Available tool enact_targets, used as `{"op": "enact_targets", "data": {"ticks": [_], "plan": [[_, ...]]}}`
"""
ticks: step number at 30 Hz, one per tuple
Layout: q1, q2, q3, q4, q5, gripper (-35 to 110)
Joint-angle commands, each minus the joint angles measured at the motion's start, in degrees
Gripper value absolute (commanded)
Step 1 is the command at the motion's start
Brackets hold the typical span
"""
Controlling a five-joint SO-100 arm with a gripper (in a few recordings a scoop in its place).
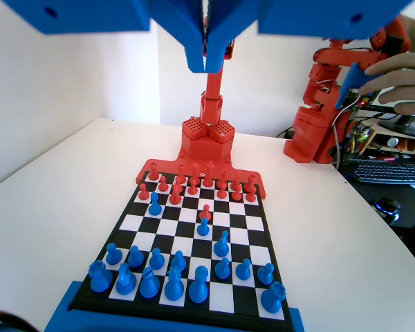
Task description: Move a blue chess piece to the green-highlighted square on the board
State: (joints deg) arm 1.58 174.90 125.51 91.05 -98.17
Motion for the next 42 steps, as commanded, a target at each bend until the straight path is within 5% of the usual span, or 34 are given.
{"op": "enact_targets", "data": {"ticks": [1, 25, 42], "plan": [[0.44, 0.18, -0.44, -0.97, -0.79, 1], [-1.76, -3.96, -0.97, -0.09, -1.76, 1], [-1.32, -41.48, -22.68, -6.59, 15.03, 1]]}}
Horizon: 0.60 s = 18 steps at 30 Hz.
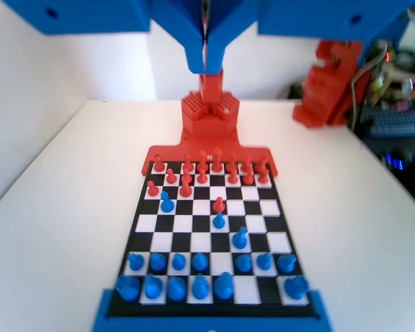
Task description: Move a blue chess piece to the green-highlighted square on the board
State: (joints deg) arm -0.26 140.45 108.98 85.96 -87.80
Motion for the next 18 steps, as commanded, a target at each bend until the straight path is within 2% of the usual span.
{"op": "enact_targets", "data": {"ticks": [1, 7, 13, 18], "plan": [[0.79, -9.23, -6.68, -1.76, 6.42, 1], [0.79, -21.27, -6.86, -4.57, 16.08, 1], [-0.35, -28.3, -1.58, -14.59, 26.19, 2], [-2.72, -34.28, 1.76, -21.27, 29.88, 7]]}}
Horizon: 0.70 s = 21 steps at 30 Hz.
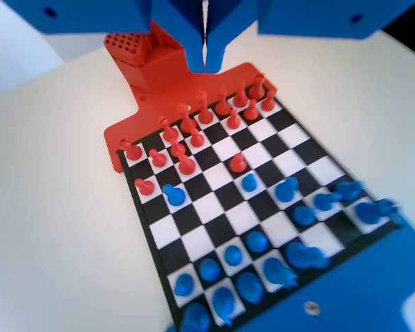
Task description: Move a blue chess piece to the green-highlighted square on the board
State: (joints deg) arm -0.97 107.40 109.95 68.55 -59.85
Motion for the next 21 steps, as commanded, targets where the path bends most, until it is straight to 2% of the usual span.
{"op": "enact_targets", "data": {"ticks": [1, 8, 21], "plan": [[-2.37, -2.46, 1.14, -5.1, 2.37, 8], [-4.39, -9.58, 2.29, -11.43, 4.13, 14], [-7.91, -19.07, 1.14, -15.03, 4.75, 15]]}}
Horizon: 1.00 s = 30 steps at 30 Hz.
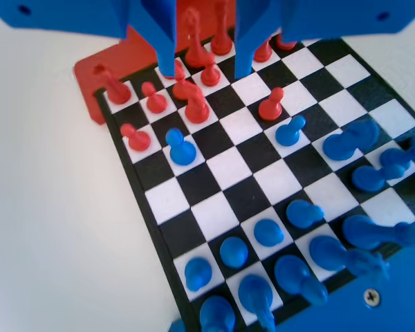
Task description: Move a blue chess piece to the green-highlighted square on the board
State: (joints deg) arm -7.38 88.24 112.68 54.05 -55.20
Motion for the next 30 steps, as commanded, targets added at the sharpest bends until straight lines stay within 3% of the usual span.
{"op": "enact_targets", "data": {"ticks": [1, 30], "plan": [[-1.85, -0.7, -1.85, -0.62, 0.0, 15], [-5.89, -11.51, -7.38, -4.48, 1.05, 15]]}}
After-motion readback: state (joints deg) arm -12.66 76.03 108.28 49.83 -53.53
